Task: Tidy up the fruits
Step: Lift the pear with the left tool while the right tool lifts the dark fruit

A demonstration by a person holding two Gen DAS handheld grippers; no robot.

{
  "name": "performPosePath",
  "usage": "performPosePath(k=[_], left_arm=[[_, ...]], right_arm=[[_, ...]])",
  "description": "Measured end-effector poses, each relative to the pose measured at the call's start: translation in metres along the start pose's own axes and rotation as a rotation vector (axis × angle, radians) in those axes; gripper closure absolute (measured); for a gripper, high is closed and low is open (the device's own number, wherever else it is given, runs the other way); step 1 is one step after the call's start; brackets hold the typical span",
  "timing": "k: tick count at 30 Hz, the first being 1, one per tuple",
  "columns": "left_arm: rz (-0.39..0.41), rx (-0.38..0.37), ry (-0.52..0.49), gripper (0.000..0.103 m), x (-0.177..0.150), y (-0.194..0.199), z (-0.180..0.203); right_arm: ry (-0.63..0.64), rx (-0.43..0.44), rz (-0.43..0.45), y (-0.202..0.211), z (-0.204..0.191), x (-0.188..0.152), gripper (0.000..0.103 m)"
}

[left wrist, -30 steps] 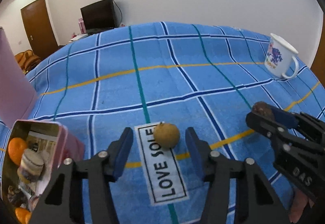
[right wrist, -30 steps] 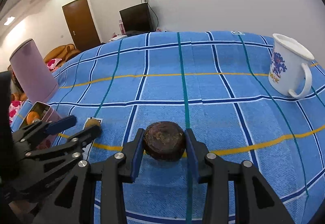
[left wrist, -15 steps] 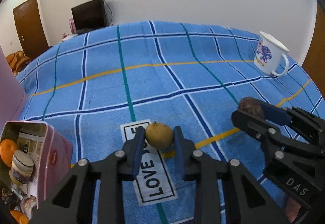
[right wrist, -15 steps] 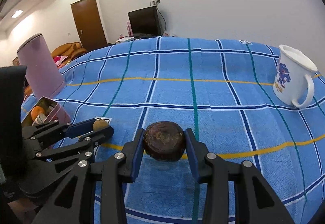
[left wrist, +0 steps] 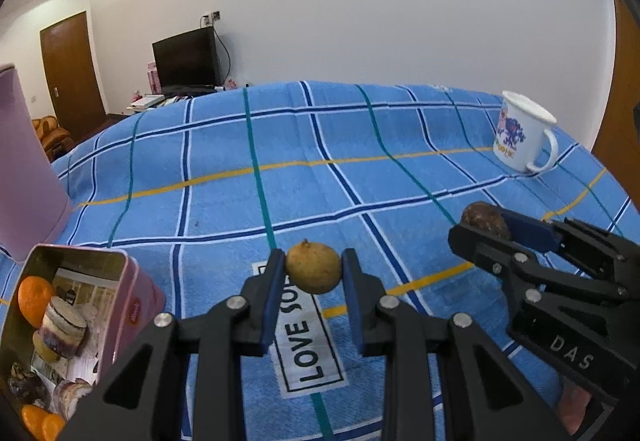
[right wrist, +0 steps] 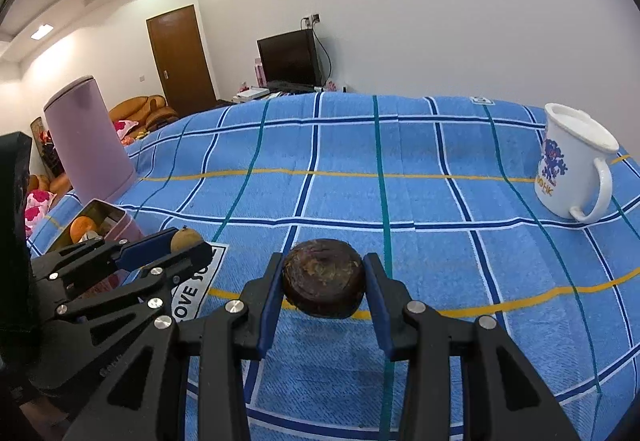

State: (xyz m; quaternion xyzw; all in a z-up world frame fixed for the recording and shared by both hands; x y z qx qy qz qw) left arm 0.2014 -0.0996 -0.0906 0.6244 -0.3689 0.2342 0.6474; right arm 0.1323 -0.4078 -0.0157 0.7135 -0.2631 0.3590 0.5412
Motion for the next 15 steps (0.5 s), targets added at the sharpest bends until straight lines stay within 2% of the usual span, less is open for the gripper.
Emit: performPosePath(k=[15], left_arm=[[0.115, 0.033, 0.005, 0.073, 0.003, 0.023, -0.003]], right_arm=[[0.038, 0.002, 0.071, 0.013, -0.007, 0.003, 0.062]])
Point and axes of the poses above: each gripper's, at about its wrist camera, not at the fingertips, and y roughly against the way its jaws point, z to its right, x to its top, the point moved 5 cm from there along -y, roughly the way its jaws point, and after that the axes turned 6 degrees about x, right-handed, at the moved point
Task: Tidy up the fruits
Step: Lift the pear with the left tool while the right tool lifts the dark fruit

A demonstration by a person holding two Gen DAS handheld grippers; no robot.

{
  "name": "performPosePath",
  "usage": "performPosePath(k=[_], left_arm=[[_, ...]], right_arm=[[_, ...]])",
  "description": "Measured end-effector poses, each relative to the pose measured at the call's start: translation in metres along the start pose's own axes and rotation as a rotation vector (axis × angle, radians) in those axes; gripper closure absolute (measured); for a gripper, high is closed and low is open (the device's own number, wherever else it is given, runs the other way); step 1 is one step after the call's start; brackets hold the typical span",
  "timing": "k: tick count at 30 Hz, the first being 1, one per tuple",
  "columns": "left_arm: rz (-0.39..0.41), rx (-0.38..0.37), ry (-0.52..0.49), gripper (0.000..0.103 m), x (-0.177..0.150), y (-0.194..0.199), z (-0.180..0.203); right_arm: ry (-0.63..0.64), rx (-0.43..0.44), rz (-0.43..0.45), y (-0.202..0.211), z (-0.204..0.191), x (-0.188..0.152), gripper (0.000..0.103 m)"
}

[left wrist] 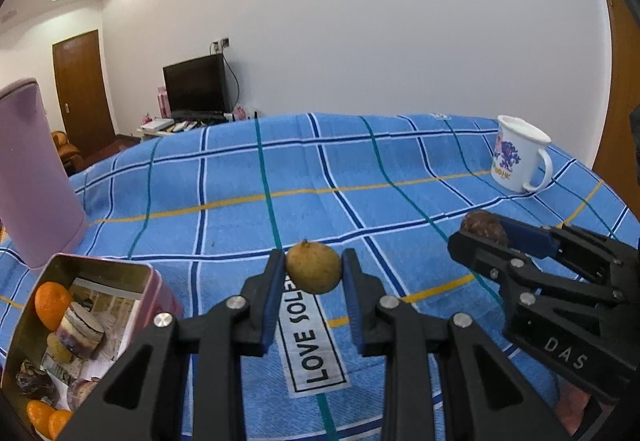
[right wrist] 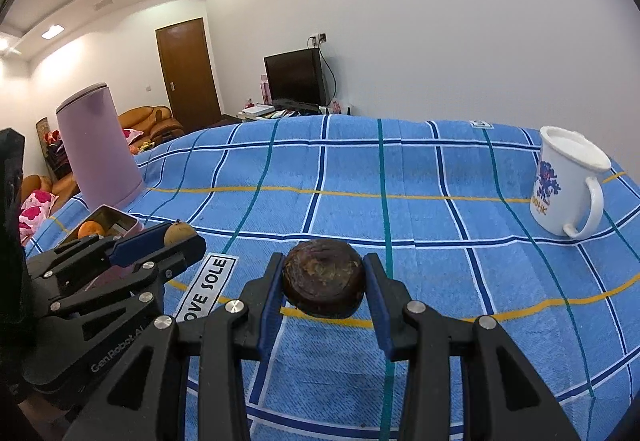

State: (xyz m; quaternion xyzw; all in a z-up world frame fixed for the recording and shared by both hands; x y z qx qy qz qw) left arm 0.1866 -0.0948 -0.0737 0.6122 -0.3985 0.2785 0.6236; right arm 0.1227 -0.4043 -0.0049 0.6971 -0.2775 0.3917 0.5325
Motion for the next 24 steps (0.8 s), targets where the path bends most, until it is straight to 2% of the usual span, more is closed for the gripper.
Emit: performPosePath(k=[24], left_arm=[[0.142, 0.052, 0.018, 0.073, 0.0, 0.034, -0.008]], right_arm=[[0.074, -0.009, 0.144, 0.03, -0.018, 0.003, 0.062]])
Point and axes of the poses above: each gripper's, at about its wrist camera, not at the fingertips, and y roughly against the way its jaws point, z to its right, x to its top, the point moved 5 cm from there along -y, roughly the way its jaws point, and after that the axes turned 6 degrees about x, right-handed, at the moved point
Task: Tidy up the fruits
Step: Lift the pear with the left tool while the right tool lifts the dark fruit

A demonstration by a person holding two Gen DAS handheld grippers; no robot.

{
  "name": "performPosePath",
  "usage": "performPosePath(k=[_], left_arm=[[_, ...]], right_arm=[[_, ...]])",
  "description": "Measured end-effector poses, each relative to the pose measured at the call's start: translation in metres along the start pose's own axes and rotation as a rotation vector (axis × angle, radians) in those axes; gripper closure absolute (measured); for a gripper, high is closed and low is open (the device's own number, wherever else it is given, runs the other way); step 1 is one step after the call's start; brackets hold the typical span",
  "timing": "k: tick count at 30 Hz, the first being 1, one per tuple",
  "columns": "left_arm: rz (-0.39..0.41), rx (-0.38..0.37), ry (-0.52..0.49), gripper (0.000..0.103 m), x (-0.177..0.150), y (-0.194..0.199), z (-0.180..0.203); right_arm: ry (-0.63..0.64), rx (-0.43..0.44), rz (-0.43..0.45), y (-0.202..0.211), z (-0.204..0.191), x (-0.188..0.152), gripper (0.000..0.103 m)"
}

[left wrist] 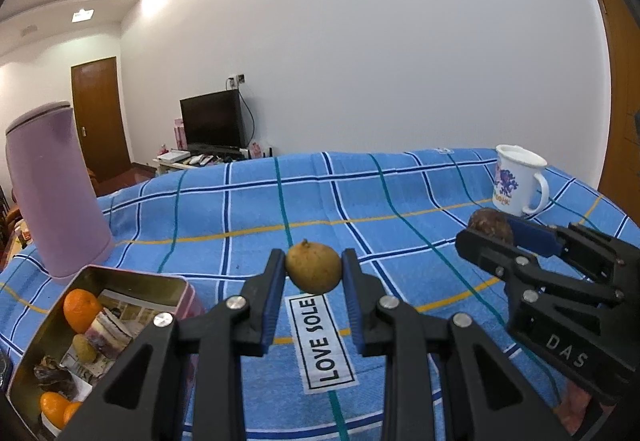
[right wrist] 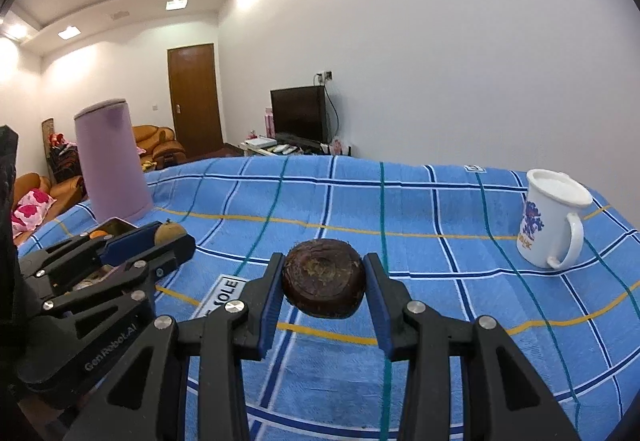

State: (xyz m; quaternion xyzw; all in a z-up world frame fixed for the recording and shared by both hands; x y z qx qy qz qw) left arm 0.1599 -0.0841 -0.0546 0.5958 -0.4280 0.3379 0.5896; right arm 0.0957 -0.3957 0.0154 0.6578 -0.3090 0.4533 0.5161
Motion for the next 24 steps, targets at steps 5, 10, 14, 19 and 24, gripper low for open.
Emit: performPosePath(k=[5, 10, 14, 19, 24], left_arm=[[0.012, 0.003, 0.008, 0.073, -0.003, 0.009, -0.006], [0.015, 0.01, 0.017, 0.073, -0.006, 0.017, -0.016], [0.028, 0.03, 0.023, 0.073, -0.008, 0.024, -0.024], [0.034, 0.046, 0.026, 0.073, -0.011, 0.03, -0.033], [0.043, 0.062, 0.028, 0.073, -0.014, 0.037, -0.042]], right_arm=[[0.017, 0.02, 0.025, 0.004, -0.01, 0.001, 0.062], [0.032, 0.029, 0.03, 0.002, -0.019, 0.001, 0.062], [0.034, 0.04, 0.029, 0.001, -0.024, 0.001, 0.062], [0.06, 0.053, 0.033, 0.0, -0.037, 0.001, 0.062], [0.074, 0.078, 0.031, -0.001, -0.049, 0.0, 0.062]])
Point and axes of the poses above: each gripper's, at about its wrist camera, not at the fingertips, and y roughly against the way its jaws point, z to its right, x to its top, the point moved 5 cm from there along -y, roughly the way its jaws point, and after that the axes turned 6 degrees about x, right-handed, at the moved point
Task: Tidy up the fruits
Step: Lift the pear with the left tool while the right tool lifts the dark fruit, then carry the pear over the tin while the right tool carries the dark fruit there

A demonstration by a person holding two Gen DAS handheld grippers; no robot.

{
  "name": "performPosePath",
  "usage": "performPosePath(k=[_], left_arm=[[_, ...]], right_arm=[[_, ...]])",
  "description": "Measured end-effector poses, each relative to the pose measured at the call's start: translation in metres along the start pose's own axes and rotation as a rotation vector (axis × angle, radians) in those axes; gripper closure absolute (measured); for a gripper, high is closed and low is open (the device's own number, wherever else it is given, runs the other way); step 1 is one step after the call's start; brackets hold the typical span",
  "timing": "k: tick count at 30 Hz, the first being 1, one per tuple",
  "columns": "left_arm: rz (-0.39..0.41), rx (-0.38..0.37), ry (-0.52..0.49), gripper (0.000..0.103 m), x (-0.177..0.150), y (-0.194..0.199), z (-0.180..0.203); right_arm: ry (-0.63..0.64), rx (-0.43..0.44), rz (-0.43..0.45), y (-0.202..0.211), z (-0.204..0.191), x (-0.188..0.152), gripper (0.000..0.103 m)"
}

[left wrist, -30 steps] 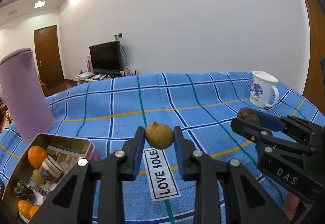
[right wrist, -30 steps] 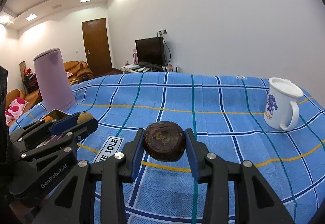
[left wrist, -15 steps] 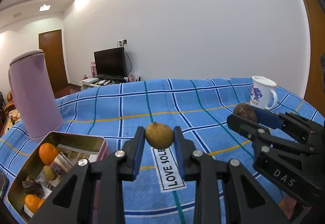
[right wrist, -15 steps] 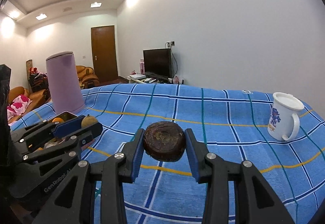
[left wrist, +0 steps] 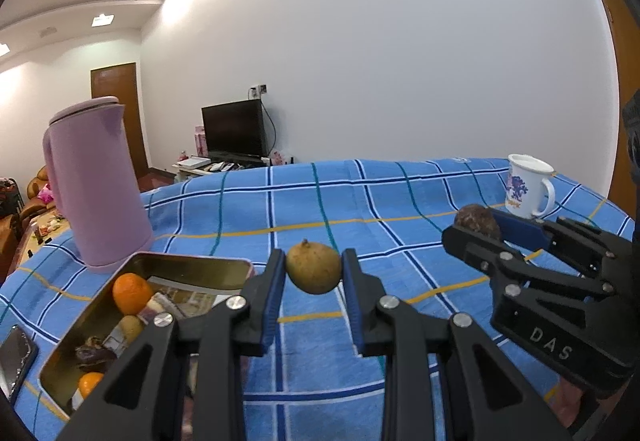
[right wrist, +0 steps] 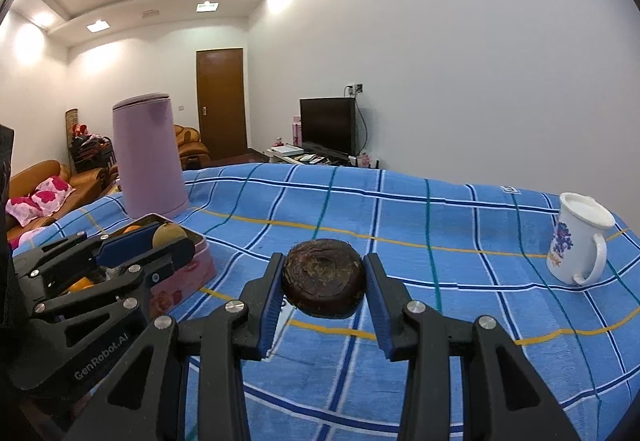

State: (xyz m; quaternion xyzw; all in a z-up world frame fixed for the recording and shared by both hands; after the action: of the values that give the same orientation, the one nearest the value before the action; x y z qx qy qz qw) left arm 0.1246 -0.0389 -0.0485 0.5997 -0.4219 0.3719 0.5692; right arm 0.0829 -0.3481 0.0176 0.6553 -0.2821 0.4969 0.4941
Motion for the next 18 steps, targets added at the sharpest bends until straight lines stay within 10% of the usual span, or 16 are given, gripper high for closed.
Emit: performPosePath(k=[18], left_arm=[[-0.007, 0.085, 0.03, 0.073, -0.01, 0.012, -0.05]], right_arm=[[0.03, 0.093, -0.042, -0.016, -0.045, -0.002, 0.062]])
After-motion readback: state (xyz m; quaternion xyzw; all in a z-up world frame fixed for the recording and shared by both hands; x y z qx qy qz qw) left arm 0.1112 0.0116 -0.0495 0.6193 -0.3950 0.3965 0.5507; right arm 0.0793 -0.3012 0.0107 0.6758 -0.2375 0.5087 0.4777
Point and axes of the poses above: each gripper's, at about its wrist camera, not at the fingertips, and y roughly against the way its jaws point, z to its right, x to its top, the point moved 5 cm from there along -y, roughly the way its jaws point, and after that the axes turned 6 degrees about x, right-handed, at the moved point
